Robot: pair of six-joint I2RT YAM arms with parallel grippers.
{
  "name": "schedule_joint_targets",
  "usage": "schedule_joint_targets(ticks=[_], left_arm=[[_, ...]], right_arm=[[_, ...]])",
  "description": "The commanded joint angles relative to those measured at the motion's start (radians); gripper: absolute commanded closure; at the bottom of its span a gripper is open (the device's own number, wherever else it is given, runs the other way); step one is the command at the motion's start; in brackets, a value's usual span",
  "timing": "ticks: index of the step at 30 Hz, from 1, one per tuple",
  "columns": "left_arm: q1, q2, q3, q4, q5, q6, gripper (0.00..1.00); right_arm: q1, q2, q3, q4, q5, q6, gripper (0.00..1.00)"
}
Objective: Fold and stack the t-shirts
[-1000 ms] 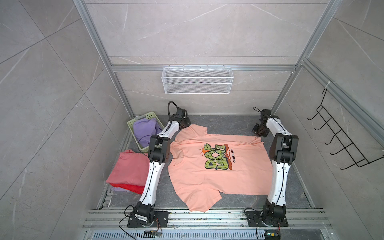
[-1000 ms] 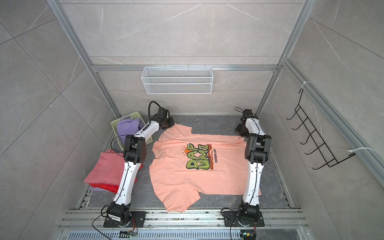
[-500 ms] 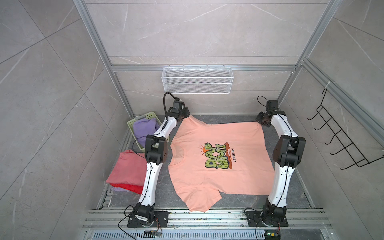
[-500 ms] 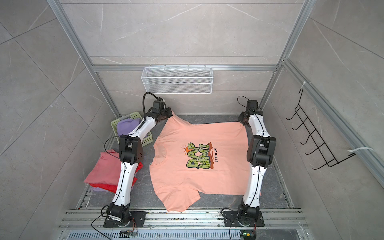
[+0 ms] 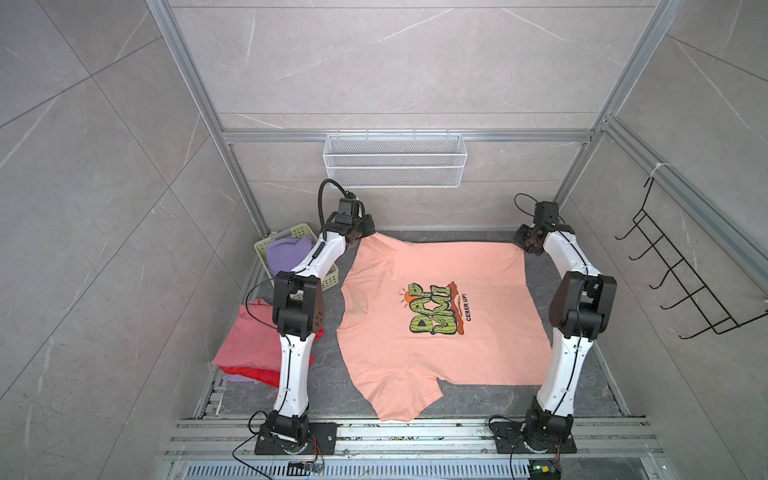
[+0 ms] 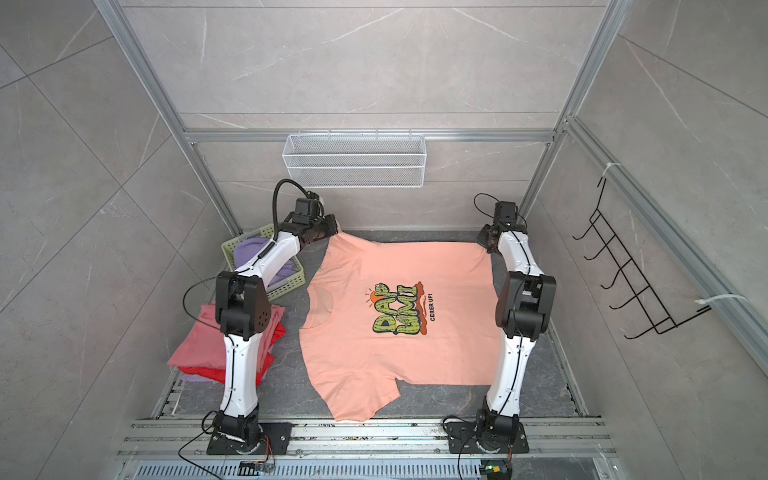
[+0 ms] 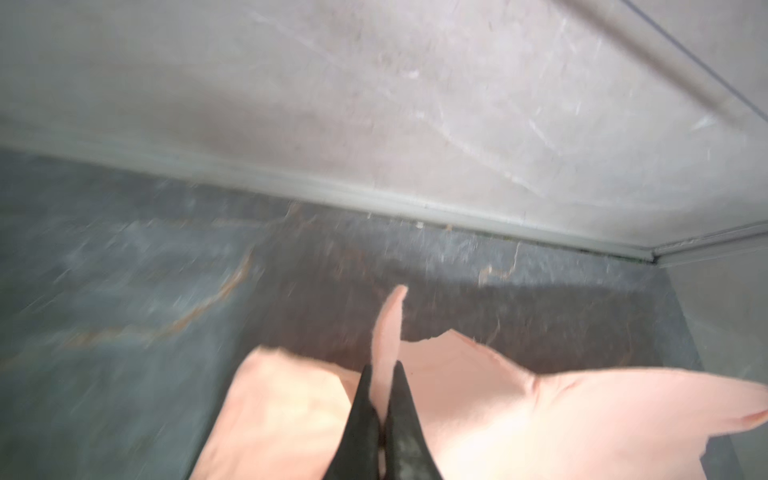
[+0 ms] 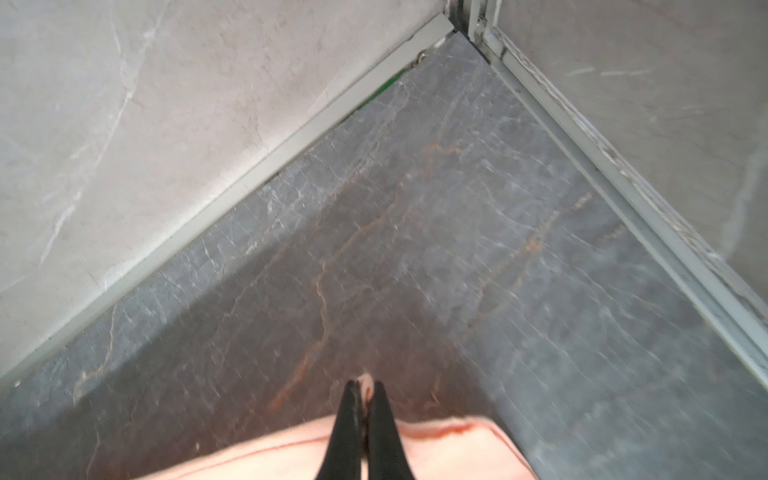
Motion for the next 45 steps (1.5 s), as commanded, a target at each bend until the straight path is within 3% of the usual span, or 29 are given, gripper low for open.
schedule_joint_targets(ticks=[1, 7, 15, 17, 18, 19, 20, 21, 24, 31, 41, 45], left_arm=[[-0.010, -0.220, -0.111, 0.019, -0.070, 0.057, 1.00], [-0.092, -0.415, -0.342, -0.124, -0.194, 0.020, 1.00], [-0.278, -0.594, -0.621, -0.379, -0.449, -0.341, 1.00], [-0.316, -0.637, -0.670, -0.419, -0.463, -0.413, 1.00], [-0.334, -0.659, -0.690, -0.437, -0.467, -0.440, 0.88], [-0.344, -0.680, -0.703, -0.444, -0.470, -0.452, 0.74], [-0.350, -0.697, -0.717, -0.447, -0.482, -0.454, 0.52], [-0.351, -0.707, -0.723, -0.451, -0.494, -0.444, 0.45], [-0.350, -0.709, -0.696, -0.459, -0.529, -0.378, 0.40], [-0.343, -0.632, -0.654, -0.382, -0.431, -0.286, 0.34], [-0.273, -0.363, -0.554, -0.286, -0.184, -0.187, 0.31], [-0.248, -0.287, -0.527, -0.258, -0.137, -0.184, 0.32]], right_arm=[[-0.019, -0.135, -0.093, 0.080, -0.024, -0.061, 1.00], [-0.022, -0.270, -0.280, 0.087, -0.051, -0.135, 1.00], [-0.022, -0.530, -0.647, 0.075, -0.002, -0.152, 0.99], [-0.022, -0.604, -0.724, 0.063, 0.056, -0.139, 0.96], [-0.022, -0.638, -0.755, 0.064, 0.093, -0.131, 0.83], [-0.025, -0.660, -0.771, 0.058, 0.120, -0.121, 0.63], [-0.023, -0.675, -0.774, 0.050, 0.138, -0.113, 0.44], [-0.023, -0.681, -0.769, 0.041, 0.141, -0.110, 0.41], [-0.024, -0.685, -0.750, 0.048, 0.115, -0.078, 0.39], [-0.015, -0.633, -0.748, 0.108, -0.090, 0.049, 0.42], [0.085, -0.495, -0.785, 0.145, -0.120, 0.168, 0.44], [0.088, -0.453, -0.814, 0.136, -0.108, 0.203, 0.44]])
